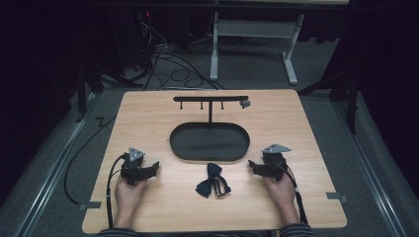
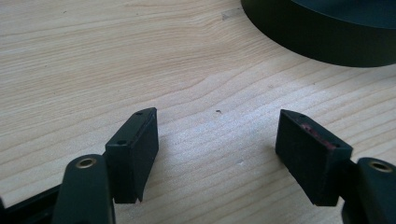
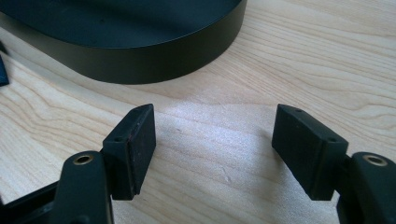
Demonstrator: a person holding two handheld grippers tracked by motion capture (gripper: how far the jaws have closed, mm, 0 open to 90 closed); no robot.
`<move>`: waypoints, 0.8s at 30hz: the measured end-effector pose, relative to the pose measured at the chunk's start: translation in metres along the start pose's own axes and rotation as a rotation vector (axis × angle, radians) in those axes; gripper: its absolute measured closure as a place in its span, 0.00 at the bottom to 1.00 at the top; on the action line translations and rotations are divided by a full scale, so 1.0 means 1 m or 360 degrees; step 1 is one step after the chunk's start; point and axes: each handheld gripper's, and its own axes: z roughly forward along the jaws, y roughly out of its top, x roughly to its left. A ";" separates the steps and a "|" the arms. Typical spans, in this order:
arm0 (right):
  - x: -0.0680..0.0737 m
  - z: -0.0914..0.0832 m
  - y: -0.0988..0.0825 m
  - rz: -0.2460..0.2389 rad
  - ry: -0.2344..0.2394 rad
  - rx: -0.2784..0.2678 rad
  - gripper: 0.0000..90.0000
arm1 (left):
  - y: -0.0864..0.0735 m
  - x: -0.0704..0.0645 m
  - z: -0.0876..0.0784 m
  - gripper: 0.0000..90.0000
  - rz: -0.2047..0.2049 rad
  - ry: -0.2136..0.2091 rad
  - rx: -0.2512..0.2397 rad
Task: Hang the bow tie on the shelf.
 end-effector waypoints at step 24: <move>-0.001 0.000 0.000 -0.0045 0.0045 -0.0006 0.41 | 0.000 0.000 0.000 0.33 0.0008 -0.0001 0.0006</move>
